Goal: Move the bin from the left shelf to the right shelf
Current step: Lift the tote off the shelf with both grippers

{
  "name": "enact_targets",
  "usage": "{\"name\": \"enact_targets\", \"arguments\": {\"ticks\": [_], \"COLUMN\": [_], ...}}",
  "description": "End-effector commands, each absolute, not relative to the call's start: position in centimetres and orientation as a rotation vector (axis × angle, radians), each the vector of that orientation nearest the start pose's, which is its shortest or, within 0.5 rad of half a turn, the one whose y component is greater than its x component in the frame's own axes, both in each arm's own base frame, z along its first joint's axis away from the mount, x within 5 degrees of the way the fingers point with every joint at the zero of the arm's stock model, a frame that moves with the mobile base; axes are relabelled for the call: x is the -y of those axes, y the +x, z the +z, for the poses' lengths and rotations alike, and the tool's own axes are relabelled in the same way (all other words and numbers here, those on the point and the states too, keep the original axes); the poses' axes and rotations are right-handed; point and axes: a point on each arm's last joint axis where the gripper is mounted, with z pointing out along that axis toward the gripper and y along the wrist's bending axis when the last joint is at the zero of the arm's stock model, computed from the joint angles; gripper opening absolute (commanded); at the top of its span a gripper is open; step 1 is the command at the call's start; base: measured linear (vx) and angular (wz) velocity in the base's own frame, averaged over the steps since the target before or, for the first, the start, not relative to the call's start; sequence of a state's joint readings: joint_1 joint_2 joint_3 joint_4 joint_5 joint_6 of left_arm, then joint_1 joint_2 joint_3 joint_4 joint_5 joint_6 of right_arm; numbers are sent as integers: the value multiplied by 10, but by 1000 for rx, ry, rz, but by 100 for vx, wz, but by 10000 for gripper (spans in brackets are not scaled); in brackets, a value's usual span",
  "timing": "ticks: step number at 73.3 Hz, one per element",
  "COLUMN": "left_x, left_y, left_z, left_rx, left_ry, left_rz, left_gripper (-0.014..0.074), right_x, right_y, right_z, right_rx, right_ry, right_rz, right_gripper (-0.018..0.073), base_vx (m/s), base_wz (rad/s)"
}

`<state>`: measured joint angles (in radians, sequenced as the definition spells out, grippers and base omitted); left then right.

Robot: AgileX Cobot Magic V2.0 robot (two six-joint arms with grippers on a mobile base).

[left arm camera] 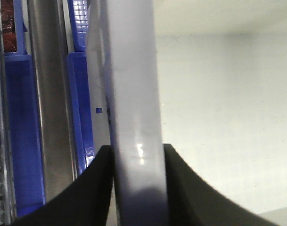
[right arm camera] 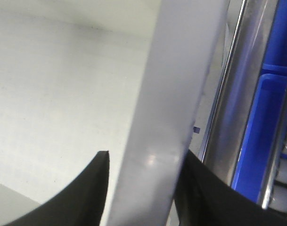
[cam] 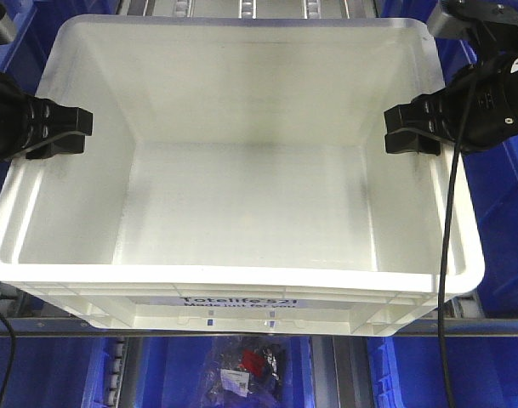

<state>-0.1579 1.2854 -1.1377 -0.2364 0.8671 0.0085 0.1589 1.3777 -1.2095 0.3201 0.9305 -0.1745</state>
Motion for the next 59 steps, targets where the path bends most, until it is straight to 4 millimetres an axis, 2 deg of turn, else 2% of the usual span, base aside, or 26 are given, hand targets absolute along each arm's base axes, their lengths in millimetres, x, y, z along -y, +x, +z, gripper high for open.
{"name": "enact_targets", "arguments": {"ticks": [1,59], "left_x": [58,58], "left_y": [255,255], "left_z": [371,371], "left_rx": [-2312,-2312], "left_ry": [114,114], "left_rz": [-366,-366], "left_gripper": [2,2], "right_x": [-65,-65], "right_y": [275,275], "right_z": [363,363], "right_rx": [-2384,-2385], "right_ry": [-299,-299], "right_rz": [357,357], "right_gripper": [-5,-5], "base_vx": [-9,-13], "base_wz": [-11,-7]}}
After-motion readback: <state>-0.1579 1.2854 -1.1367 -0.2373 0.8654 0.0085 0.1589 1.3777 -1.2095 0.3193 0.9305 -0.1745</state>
